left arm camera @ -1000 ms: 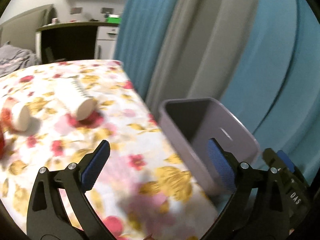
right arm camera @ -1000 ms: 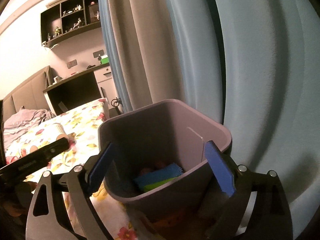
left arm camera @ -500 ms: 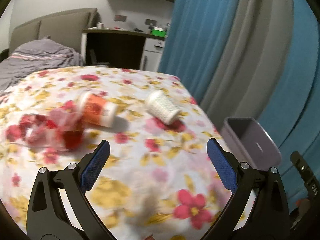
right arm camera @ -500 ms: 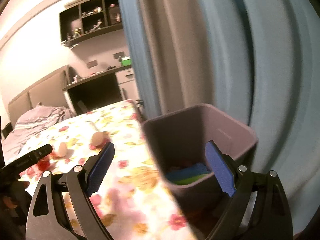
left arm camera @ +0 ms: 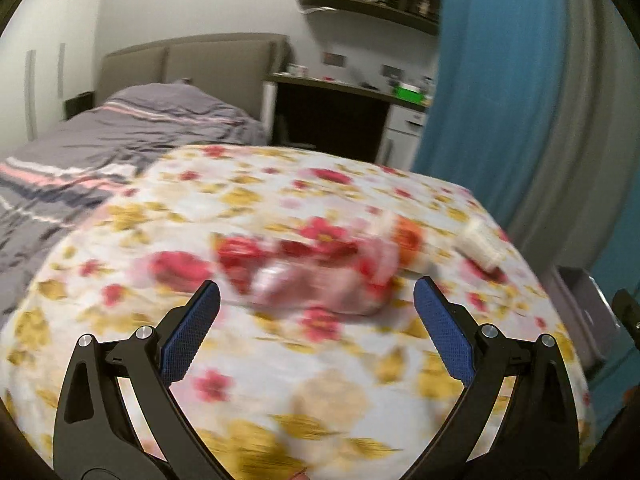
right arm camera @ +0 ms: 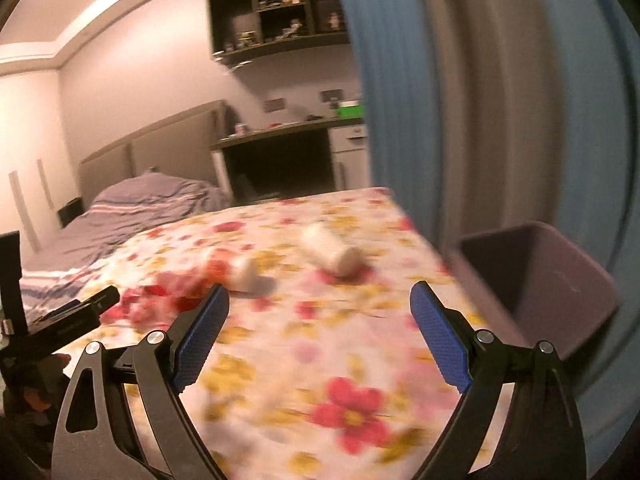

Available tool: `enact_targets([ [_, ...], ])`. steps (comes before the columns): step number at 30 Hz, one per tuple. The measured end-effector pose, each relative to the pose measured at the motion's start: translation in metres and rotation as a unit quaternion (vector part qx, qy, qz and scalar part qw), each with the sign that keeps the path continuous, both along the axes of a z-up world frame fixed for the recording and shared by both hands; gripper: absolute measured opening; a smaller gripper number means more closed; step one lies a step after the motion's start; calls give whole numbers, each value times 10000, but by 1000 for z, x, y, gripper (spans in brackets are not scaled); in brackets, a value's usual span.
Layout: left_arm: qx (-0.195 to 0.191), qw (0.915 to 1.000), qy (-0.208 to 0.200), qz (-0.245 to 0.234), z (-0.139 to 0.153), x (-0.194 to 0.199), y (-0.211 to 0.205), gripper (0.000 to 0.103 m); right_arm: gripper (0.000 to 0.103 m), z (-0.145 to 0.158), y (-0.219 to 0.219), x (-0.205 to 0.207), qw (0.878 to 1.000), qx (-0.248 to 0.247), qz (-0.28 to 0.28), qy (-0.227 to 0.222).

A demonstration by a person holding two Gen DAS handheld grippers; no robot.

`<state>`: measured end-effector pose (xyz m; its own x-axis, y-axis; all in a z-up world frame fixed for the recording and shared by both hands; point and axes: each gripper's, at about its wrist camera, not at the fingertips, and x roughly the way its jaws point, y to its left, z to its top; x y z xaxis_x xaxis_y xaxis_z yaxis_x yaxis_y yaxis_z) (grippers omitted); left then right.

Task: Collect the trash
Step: 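Move both open tools back over the red-and-white plastic bags, then grasp a red-and-white bag with the right tool while the left tool grasps another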

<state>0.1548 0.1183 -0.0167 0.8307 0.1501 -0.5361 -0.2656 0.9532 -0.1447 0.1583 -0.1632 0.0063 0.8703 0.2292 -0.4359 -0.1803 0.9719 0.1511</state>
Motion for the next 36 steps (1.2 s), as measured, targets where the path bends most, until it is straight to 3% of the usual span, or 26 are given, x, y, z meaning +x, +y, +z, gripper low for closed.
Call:
enact_targets([
  [6,134,9981,23,608,-5,-14,64,96,88,-15,77,20,9983,-62,545,199],
  [11,92,9947,33,1021,-10,-19,108,96,81,-30,127,35,9948,-233,901,421],
  [14,99,9937,30,1117,-13,-19,123,96,69,-40,152,47,9921,-377,1039,590],
  [20,-76,9967,-2,811,-18,-11,130,96,57,-59,180,73,9885,-410,1134,910],
  [23,-165,9983,35,553,-22,-2,127,96,45,-67,188,82,9860,-438,1184,1091],
  [25,-236,9990,59,387,-24,4,123,96,28,-73,192,88,9838,-475,1225,1222],
  [28,-296,9993,58,210,-24,11,117,96,14,-79,194,91,9815,-510,1269,1343],
  [36,-292,9992,277,-40,-35,40,100,96,6,-75,178,78,9835,-377,1312,1190],
])
